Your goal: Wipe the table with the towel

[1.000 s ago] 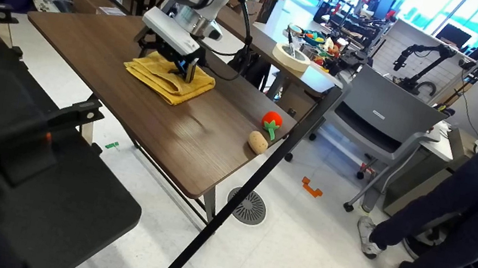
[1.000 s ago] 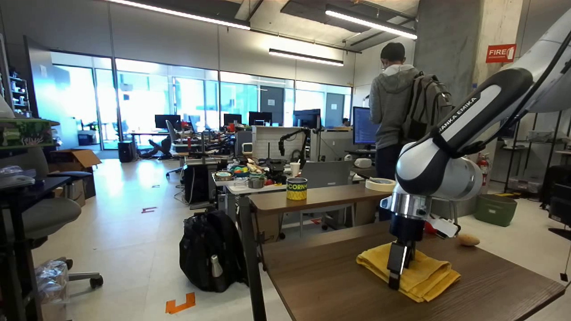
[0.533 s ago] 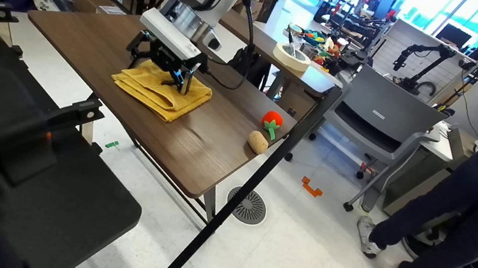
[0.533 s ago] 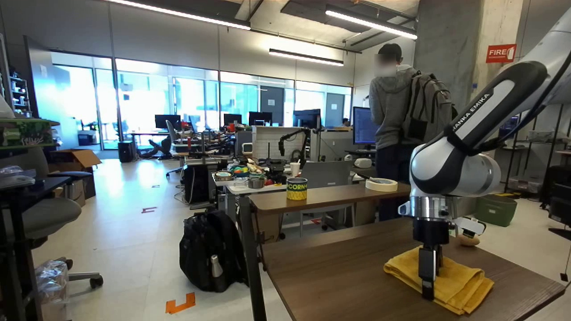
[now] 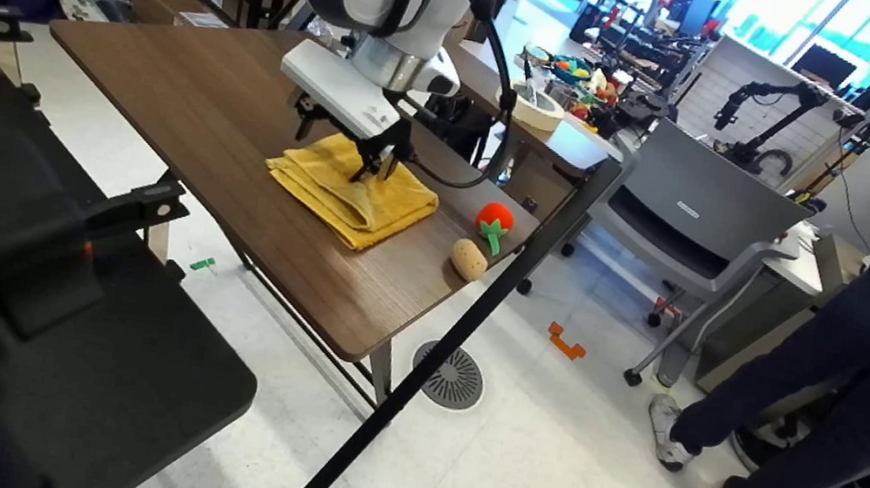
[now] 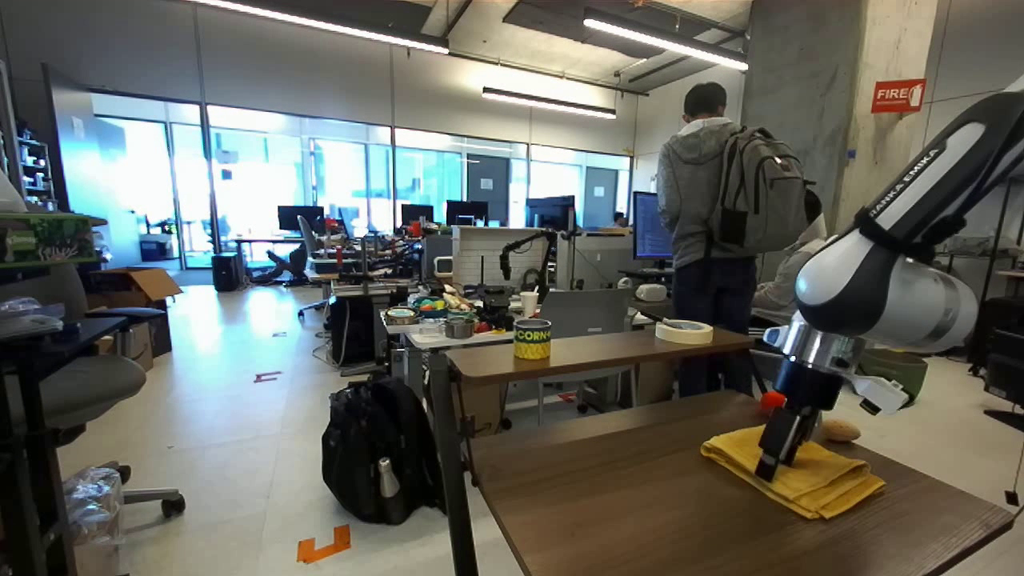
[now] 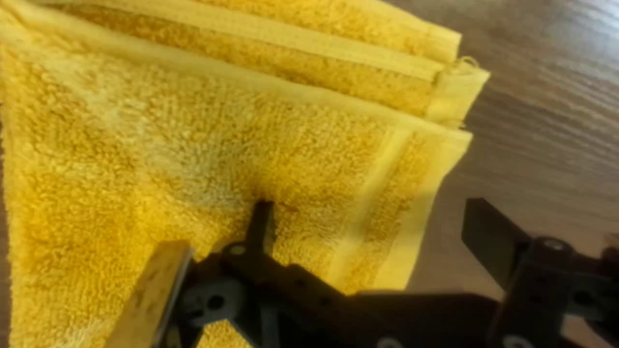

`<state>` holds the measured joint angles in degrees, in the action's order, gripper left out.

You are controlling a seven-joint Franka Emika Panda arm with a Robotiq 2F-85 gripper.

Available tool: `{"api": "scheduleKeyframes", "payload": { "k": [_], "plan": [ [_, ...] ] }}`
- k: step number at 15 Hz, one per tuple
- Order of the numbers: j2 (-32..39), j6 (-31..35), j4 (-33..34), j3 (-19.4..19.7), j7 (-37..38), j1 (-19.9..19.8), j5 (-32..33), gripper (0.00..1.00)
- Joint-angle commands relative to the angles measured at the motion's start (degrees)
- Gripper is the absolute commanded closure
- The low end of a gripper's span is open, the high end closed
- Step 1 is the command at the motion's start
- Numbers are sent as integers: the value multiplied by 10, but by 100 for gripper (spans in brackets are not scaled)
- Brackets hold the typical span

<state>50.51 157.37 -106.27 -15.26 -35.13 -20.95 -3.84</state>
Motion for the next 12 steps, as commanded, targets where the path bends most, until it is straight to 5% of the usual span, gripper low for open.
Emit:
{"api": "scheduleKeyframes", "payload": {
  "k": [1,4,6,9,12],
  "plan": [
    [-50,48,-43,-84,-39,-98,-59,0],
    [-46,81,-27,-153,-62,-165,-110,0],
    [-28,138,-3,-163,-47,-171,-117,0],
    [14,240,50,-103,17,-111,-71,0],
    [63,291,127,33,130,8,-29,0]
  ]
}}
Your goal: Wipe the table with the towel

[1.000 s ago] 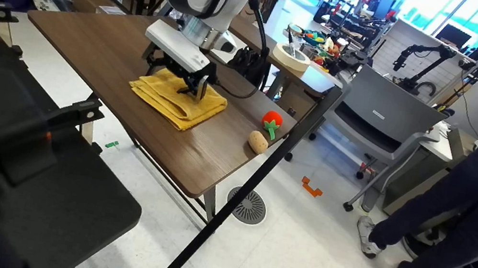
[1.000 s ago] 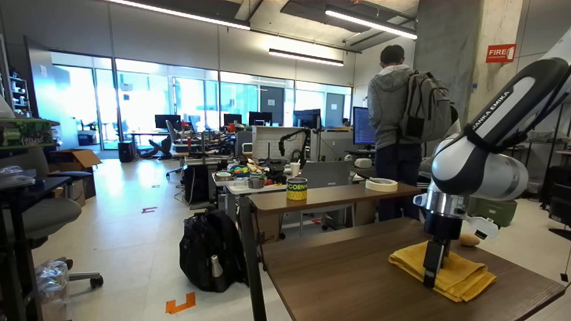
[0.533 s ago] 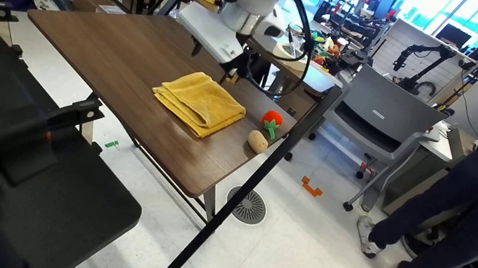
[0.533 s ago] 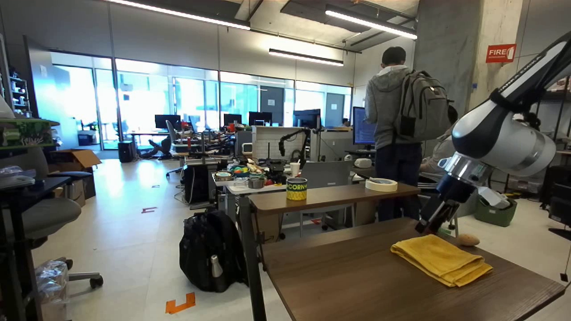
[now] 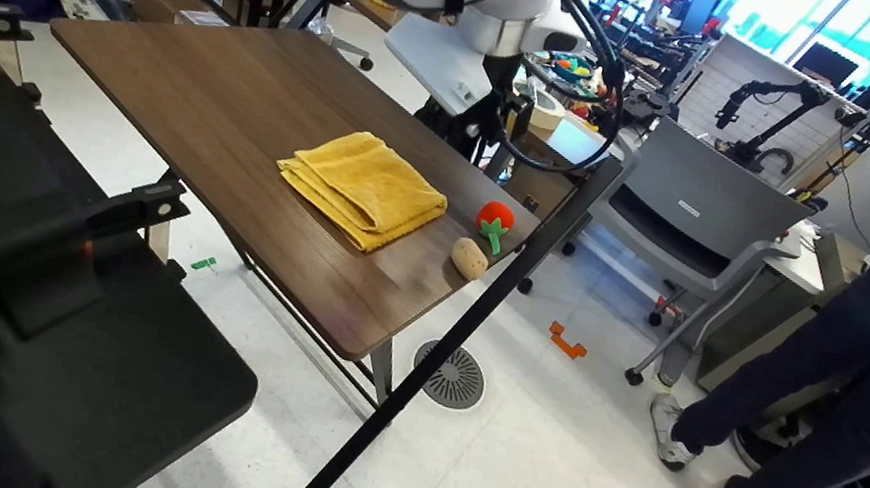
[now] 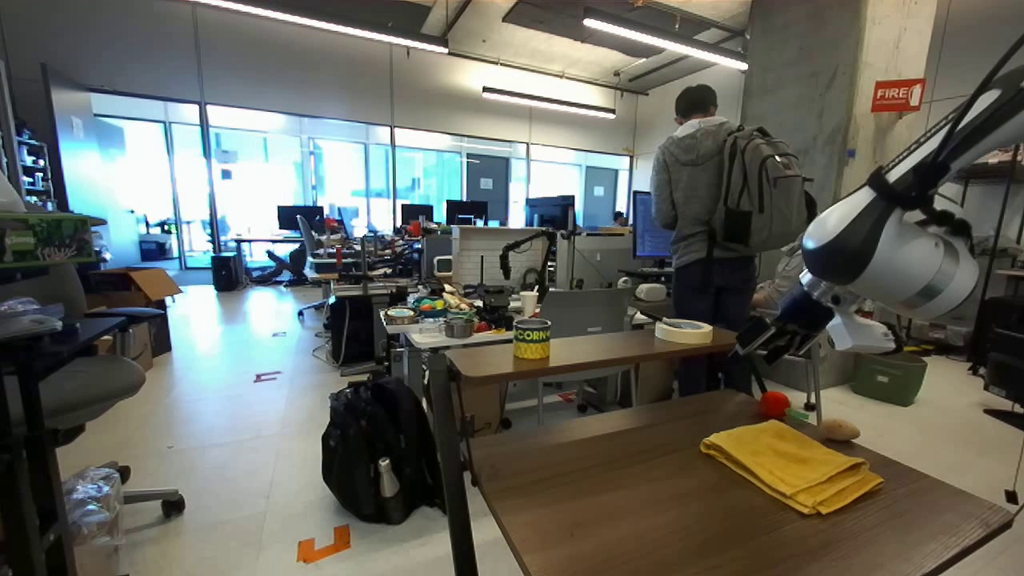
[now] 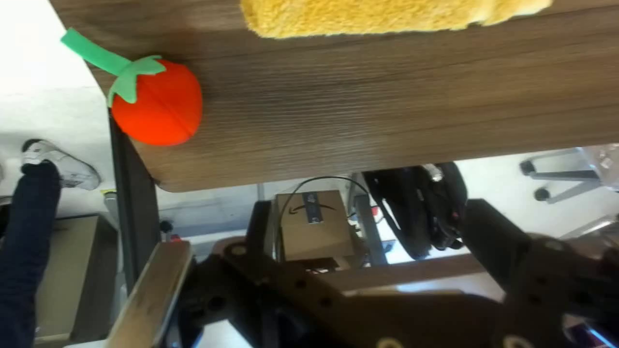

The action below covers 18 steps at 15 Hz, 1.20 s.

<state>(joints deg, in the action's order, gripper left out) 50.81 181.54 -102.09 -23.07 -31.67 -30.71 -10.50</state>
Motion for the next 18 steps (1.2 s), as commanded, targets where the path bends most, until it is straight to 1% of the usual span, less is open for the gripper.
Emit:
{"api": "scheduleKeyframes", "payload": {
  "k": [1,2,5,6,8,10,11,12,14,15,16,18],
  "plan": [
    [72,52,100,155,132,135,45,0],
    [93,46,128,202,166,168,47,0],
    [160,-2,210,337,267,260,31,0],
    [182,-23,234,381,303,287,25,0],
    [223,-85,281,467,388,346,21,0],
    [247,-145,317,487,438,349,41,0],
    [259,-167,341,478,446,340,52,25],
    [266,-184,357,473,454,336,60,28],
    [275,-199,384,455,456,326,74,42],
    [279,-204,394,447,453,322,80,51],
    [277,-207,397,438,446,319,86,58],
    [262,-195,382,418,428,316,97,71]
  ]
}}
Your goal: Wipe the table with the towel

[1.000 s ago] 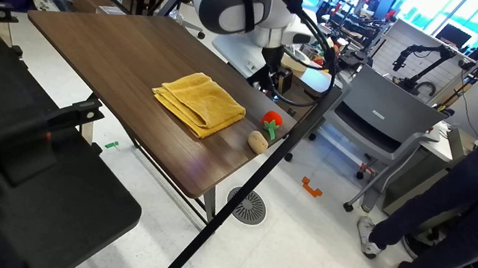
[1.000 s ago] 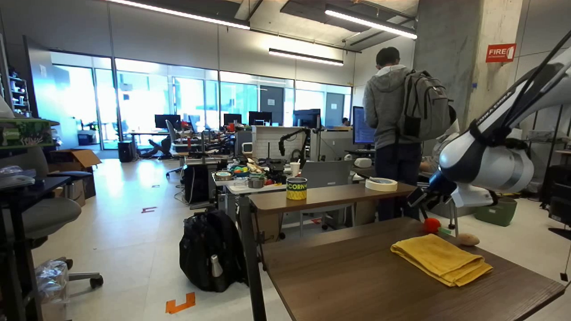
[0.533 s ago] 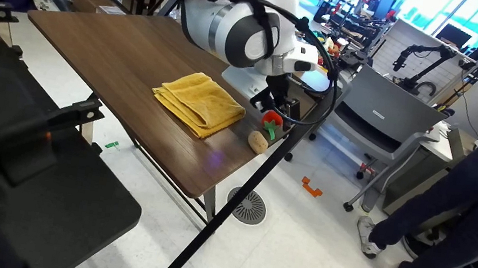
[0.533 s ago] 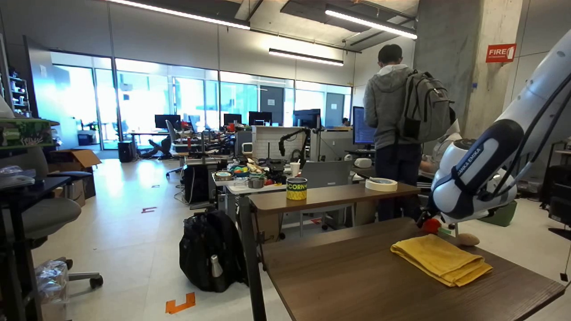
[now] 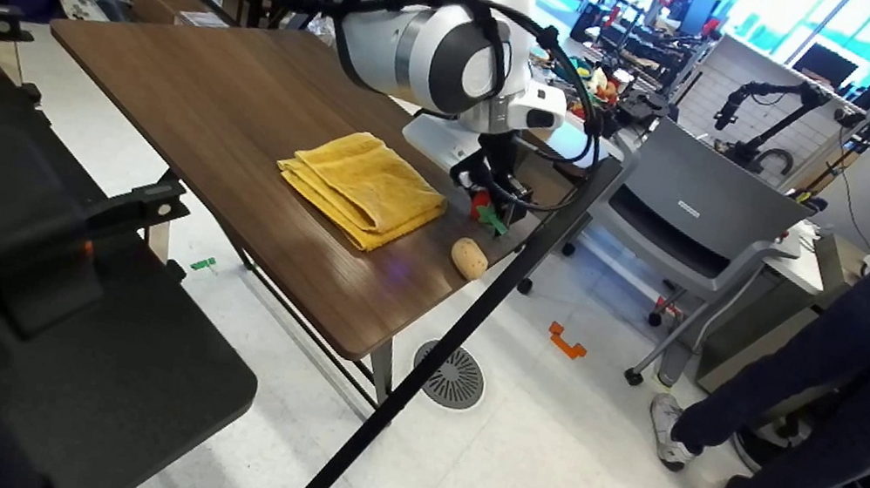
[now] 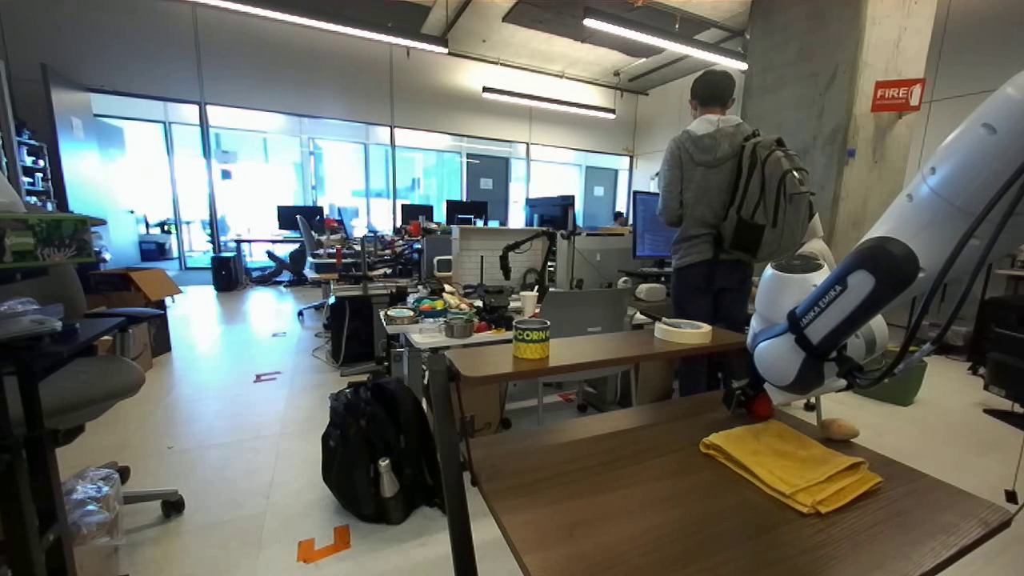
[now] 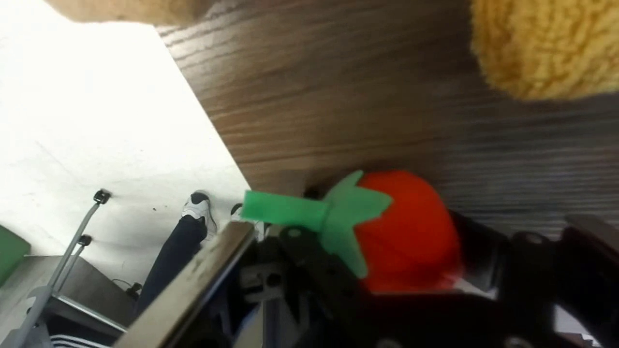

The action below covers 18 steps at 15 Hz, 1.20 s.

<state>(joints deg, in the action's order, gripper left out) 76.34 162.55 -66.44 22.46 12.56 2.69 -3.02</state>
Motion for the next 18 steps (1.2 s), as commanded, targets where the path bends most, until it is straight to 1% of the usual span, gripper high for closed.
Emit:
{"api": "scheduleKeyframes", "payload": {
  "k": [1,2,3,4,7,8,10,11,12,14,16,18],
  "plan": [
    [-15,18,-9,-45,-44,-9,10,79],
    [-39,52,-46,-65,-72,-7,14,85],
    [-59,78,-78,-91,-103,-8,17,95],
    [-85,112,-122,-111,-125,-2,20,100],
    [-131,192,-198,-195,-195,-13,36,100],
    [-144,214,-222,-225,-202,-20,57,99],
    [-172,256,-275,-268,-216,-9,83,100],
    [-178,267,-289,-287,-219,-3,97,100],
    [-174,266,-285,-310,-224,0,113,100],
    [-145,239,-247,-349,-241,4,144,100],
    [-108,229,-198,-350,-245,28,152,100],
    [-72,229,-141,-321,-242,60,144,100]
  ]
}}
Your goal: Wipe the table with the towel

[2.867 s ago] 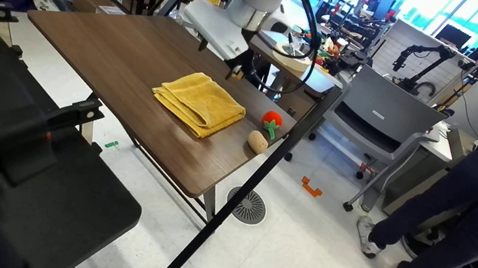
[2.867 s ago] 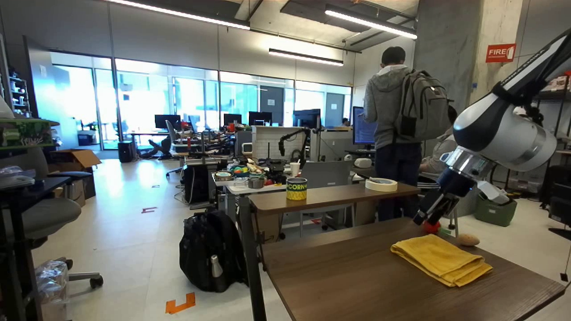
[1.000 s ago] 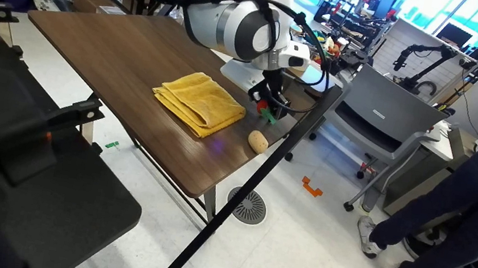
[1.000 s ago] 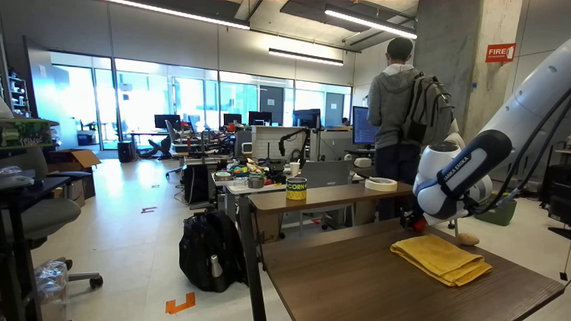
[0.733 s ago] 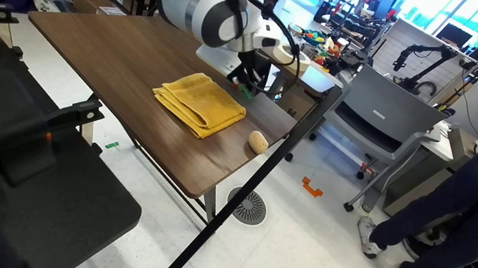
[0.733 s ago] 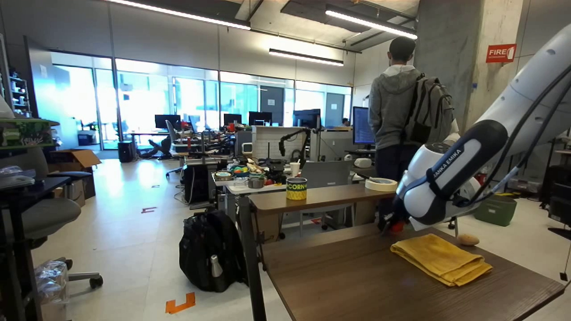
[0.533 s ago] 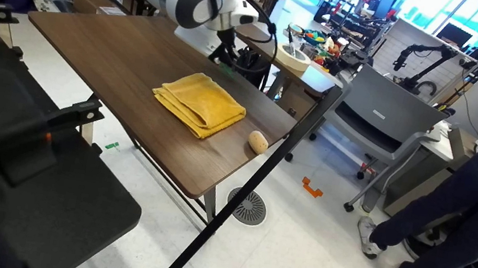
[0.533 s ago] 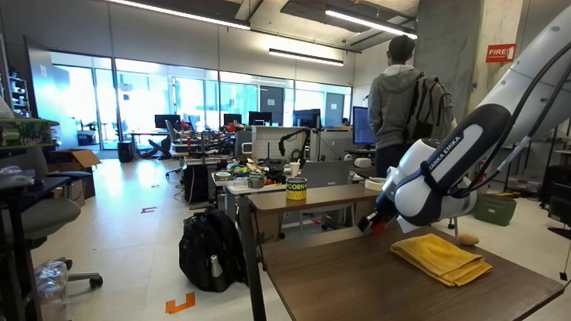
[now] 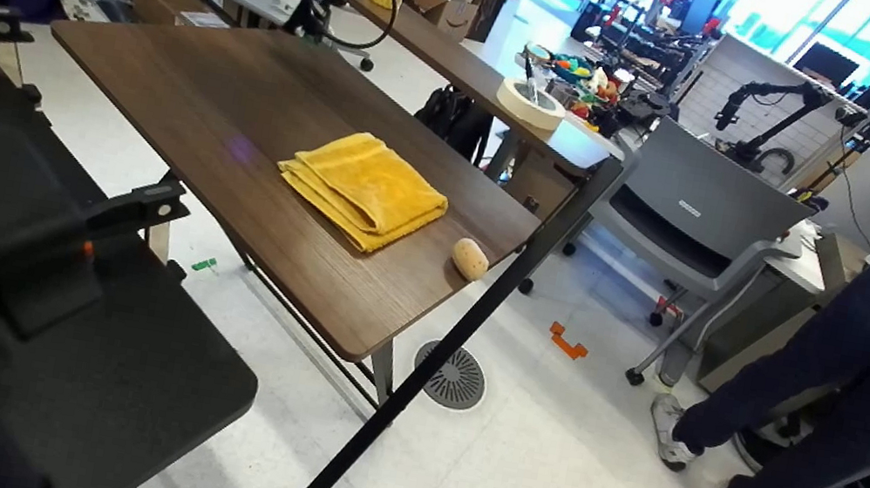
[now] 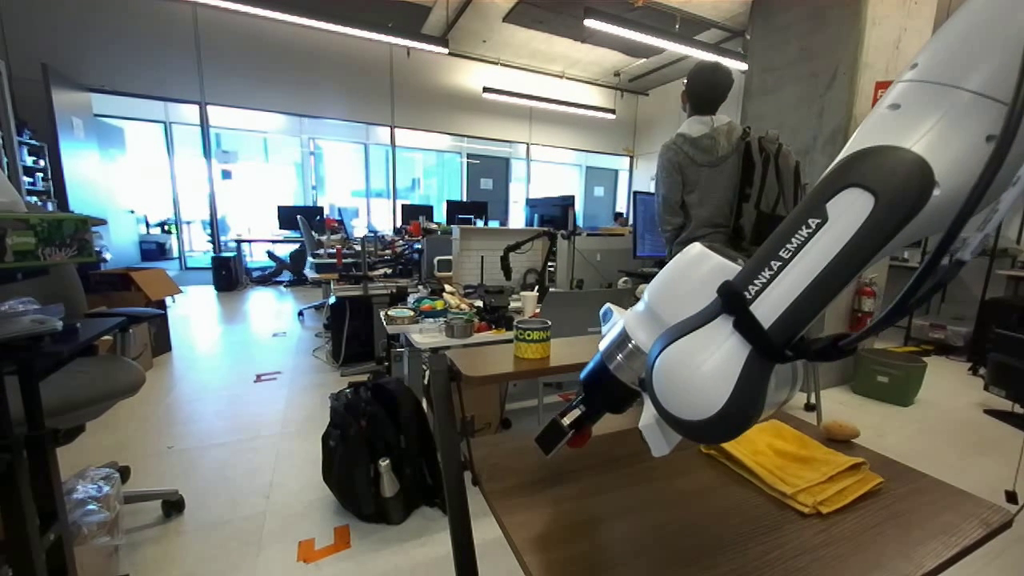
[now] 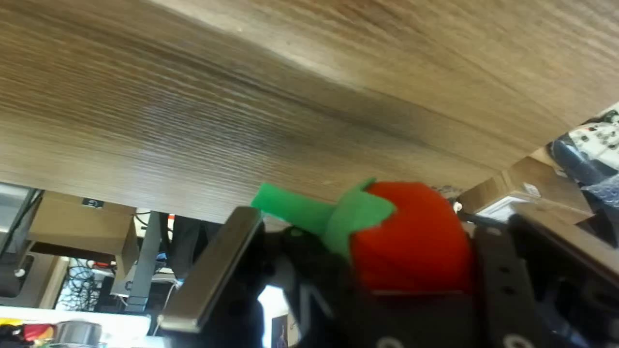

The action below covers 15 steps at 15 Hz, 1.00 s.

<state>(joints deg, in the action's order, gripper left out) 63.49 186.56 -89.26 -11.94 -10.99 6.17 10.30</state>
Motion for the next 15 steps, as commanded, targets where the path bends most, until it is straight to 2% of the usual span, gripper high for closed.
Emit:
{"api": "scheduleKeyframes", "payload": {
  "k": [1,5,8,9,11,15],
  "plan": [
    [73,-14,115,39,-3,40,5,100],
    [130,-27,194,75,1,68,4,100],
    [149,-29,210,63,-5,65,12,100],
    [148,-25,209,55,-11,59,16,75],
    [138,-23,194,51,-13,56,21,68],
    [85,-28,124,46,-14,45,16,39]
  ]
}}
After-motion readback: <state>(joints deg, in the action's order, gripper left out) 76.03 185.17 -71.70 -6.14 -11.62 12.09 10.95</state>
